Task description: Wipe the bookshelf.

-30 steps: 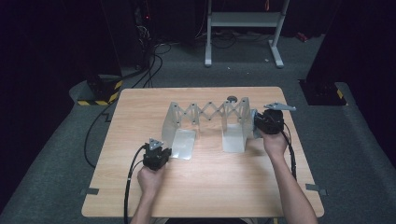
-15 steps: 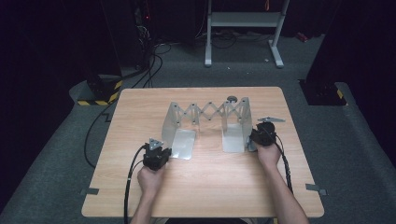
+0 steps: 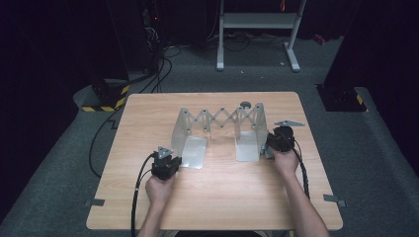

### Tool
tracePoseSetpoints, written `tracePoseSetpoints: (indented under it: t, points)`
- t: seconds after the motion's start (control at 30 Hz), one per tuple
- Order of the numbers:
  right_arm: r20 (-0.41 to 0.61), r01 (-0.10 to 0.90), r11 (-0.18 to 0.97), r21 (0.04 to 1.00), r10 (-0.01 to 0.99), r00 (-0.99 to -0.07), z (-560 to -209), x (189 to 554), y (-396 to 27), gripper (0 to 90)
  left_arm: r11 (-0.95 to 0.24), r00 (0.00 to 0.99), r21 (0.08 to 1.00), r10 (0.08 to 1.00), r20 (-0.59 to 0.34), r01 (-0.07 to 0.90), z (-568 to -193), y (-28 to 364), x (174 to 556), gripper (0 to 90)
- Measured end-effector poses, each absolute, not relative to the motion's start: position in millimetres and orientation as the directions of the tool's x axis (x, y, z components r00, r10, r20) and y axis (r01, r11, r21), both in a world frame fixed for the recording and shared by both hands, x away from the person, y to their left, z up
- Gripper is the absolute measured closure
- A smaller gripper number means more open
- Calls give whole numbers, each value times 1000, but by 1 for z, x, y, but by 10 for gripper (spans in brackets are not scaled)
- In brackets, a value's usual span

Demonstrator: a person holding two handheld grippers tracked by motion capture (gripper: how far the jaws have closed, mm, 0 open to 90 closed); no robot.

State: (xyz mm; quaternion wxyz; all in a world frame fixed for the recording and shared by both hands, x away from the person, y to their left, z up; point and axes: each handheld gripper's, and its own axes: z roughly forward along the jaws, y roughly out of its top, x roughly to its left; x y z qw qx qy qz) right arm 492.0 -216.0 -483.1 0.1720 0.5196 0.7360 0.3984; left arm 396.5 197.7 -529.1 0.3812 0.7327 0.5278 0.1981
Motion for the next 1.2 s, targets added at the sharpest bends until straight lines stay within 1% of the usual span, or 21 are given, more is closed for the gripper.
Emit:
tracePoseSetpoints:
  t: [0.17,0.33,0.63,0.73,0.93,1.2]
  points:
    - [113,579,167,798,903,-415,-456,495,-214,801,-156,365,768,925,-108,622,-529,198,396,842]
    - [115,527,142,838,898,-424,-438,492,-216,800,-153,364,767,925,-110,622,-529,198,396,843]
    - [83,459,141,877,897,-433,-403,494,-215,799,-156,365,768,925,-107,621,-529,197,396,842]
    - [76,452,144,880,898,-434,-399,500,-214,797,-160,368,768,924,-104,620,-529,197,396,840]
    - [79,469,145,871,902,-425,-396,515,-212,798,-161,370,770,924,-103,618,-529,197,396,839]
    - [109,489,126,863,899,-424,-400,529,-215,798,-162,370,769,924,-102,618,-529,197,396,838]
